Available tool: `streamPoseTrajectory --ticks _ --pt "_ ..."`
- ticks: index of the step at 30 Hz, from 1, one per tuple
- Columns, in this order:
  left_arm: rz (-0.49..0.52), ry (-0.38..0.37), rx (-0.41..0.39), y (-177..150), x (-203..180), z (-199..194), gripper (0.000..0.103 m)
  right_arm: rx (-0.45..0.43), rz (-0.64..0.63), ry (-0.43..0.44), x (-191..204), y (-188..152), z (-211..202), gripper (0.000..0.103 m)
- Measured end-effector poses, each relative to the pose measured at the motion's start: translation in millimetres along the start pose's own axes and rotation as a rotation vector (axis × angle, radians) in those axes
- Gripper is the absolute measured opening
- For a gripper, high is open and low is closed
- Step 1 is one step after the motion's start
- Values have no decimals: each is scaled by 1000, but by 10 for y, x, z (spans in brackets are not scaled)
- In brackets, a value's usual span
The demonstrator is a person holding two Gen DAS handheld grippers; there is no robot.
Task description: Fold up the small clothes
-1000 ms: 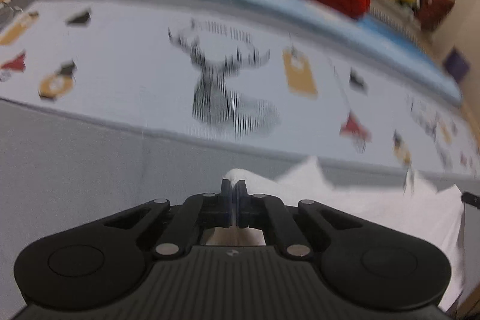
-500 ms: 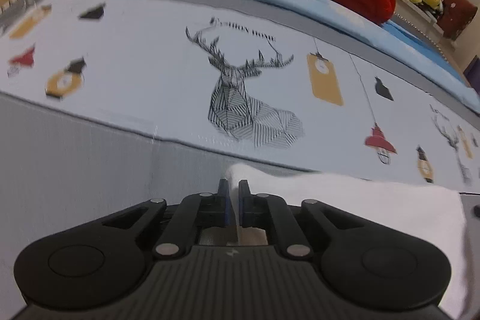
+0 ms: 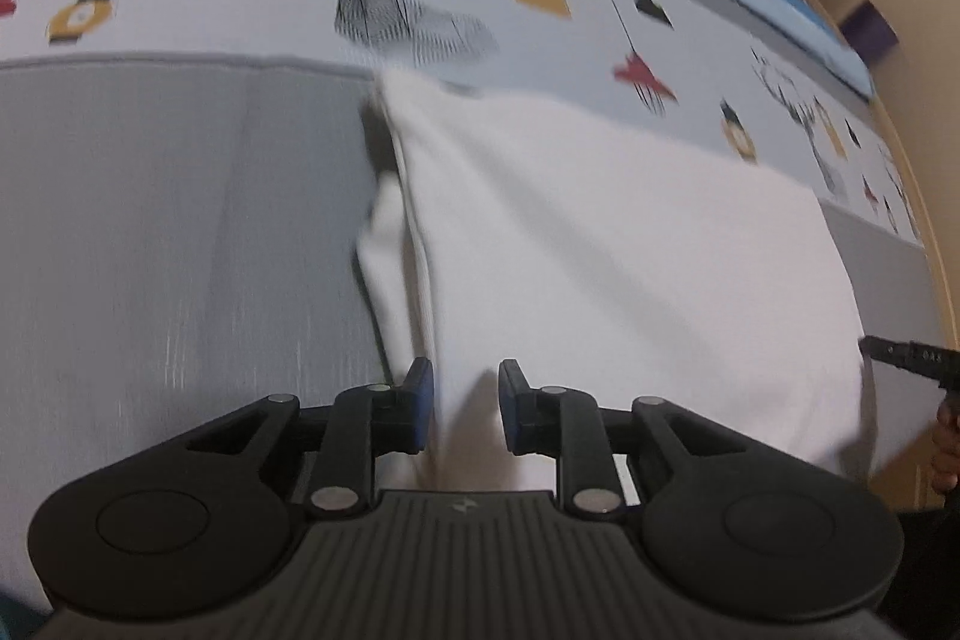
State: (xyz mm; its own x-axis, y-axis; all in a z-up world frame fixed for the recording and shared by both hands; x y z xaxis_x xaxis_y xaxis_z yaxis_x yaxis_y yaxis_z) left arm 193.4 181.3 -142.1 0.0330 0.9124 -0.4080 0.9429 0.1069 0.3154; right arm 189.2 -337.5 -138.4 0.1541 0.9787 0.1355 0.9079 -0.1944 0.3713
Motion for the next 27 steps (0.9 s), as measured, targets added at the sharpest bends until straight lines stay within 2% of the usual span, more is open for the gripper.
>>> streamPoseTrajectory --ticks 5,7,11,18,27 --pt "-19 32 15 -375 -30 -125 25 25 -22 -15 -126 -339 -238 16" --pt "-9 53 13 -434 -33 -120 25 34 -6 -25 -187 -431 -275 20" --pt "-5 92 34 -465 -14 -49 25 61 -6 -43 -218 -573 -247 20" --pt "35 113 38 -543 -23 -67 25 52 -35 -57 -150 -633 -248 20" --pt "38 114 48 -567 -17 -74 23 59 -41 -64 -150 -647 -215 20"
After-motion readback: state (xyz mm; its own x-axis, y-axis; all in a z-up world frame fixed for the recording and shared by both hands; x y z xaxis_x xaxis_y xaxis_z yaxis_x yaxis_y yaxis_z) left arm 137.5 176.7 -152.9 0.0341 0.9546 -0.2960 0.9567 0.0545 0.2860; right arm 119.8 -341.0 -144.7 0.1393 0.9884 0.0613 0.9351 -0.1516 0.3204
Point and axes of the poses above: each gripper's, at about its wrist camera, not at the fingertips, and z roughly the way its jaws point, x to its left, y to its top, the point moved 4 cm from there along z, roughly the way its jaws point, and after that the axes turned 7 degrees about -y, right-handed, at the moved point
